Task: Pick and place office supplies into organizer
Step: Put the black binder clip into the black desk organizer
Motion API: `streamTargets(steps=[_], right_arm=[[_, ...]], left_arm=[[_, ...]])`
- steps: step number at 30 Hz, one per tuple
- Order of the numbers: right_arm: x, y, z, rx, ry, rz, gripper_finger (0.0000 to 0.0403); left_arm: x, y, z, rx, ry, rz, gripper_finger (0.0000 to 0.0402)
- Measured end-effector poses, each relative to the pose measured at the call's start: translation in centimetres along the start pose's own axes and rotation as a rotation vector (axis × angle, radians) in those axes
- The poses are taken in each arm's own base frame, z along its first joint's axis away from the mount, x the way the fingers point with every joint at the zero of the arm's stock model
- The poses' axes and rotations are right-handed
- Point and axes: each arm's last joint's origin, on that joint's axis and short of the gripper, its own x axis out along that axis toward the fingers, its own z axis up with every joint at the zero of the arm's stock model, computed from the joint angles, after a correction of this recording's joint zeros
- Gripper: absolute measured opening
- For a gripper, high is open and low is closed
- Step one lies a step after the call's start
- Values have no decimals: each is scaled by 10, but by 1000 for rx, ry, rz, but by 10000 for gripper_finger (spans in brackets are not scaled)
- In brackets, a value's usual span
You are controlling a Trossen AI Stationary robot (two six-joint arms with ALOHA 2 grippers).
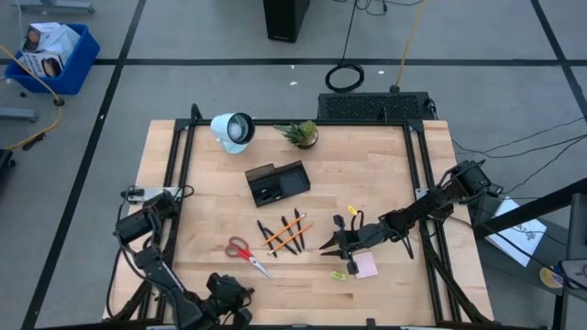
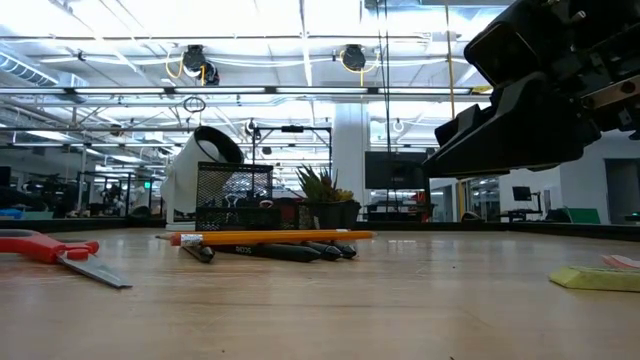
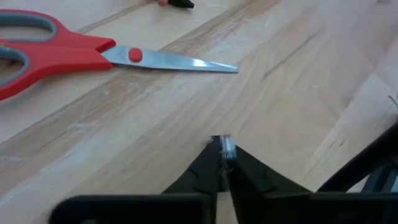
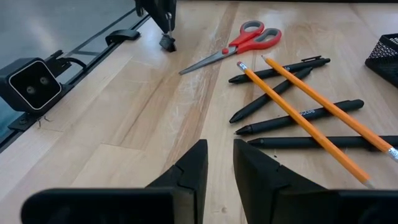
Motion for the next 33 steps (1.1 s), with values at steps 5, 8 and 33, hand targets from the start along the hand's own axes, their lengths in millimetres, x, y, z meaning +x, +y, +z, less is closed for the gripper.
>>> streamTargets(steps=[5,8,33], right_arm=[[0,0,0,0,1,0,70],[0,0,0,0,0,0,70],[0,0,-2,15,21,-4,70]], left_arm=[[3,-1,4,2,-37,-4,12],[7,-2,10,14,-76,-2,24],[12,22,172,174,-278,306,22]])
